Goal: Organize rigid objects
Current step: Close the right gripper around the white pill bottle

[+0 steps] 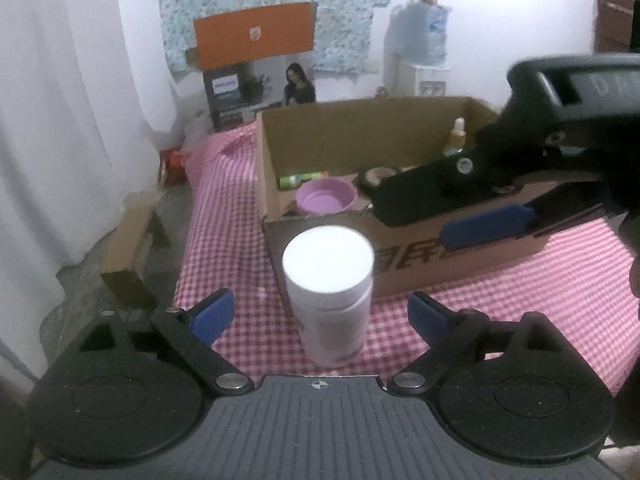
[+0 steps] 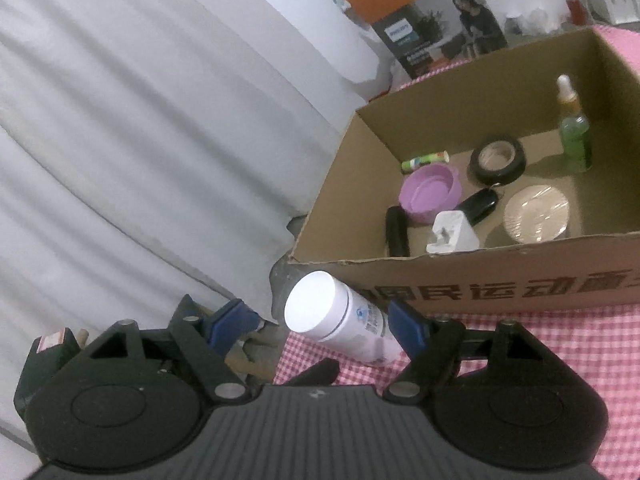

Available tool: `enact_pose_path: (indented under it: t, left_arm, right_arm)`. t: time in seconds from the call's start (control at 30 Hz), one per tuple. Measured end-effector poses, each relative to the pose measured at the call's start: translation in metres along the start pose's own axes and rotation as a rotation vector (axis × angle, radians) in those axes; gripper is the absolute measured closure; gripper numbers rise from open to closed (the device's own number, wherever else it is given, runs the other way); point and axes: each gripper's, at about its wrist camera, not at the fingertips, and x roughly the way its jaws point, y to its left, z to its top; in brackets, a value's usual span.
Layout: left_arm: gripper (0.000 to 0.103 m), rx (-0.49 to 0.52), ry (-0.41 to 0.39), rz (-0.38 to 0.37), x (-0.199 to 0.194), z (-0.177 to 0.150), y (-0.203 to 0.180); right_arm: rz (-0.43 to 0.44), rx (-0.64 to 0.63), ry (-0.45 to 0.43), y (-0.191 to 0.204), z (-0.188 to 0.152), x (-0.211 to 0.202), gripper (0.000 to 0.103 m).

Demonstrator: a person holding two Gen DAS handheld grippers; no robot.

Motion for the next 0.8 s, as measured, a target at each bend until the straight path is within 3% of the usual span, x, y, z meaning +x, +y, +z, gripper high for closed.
enact_pose_path:
  t: [0.13, 0.4, 0.57, 0.8]
  left_arm:
    - [0.023, -0.017, 0.018, -0.022, 0.009, -0.005, 0.004]
    - [0.050, -0.026, 0.018, -0.047, 0.017, -0.005, 0.003]
    - [0.051, -0.030, 0.029, -0.058, 0.015, -0.004, -0.007]
    - [0.051, 0.019, 0.024, -0.107, 0.006, 0.000, -0.035]
  right_arm:
    - [-0.005, 0.012, 0.029, -0.002, 0.001, 0.018, 0.025]
    - [-0.005, 0.046, 0.040, -0.011, 0.003, 0.035, 0.043]
    - [0.008, 0.056, 0.047, -0.013, 0.000, 0.035, 0.057]
    - [-0.029, 0.070, 0.001, -0.022, -0.006, 0.005, 0.057]
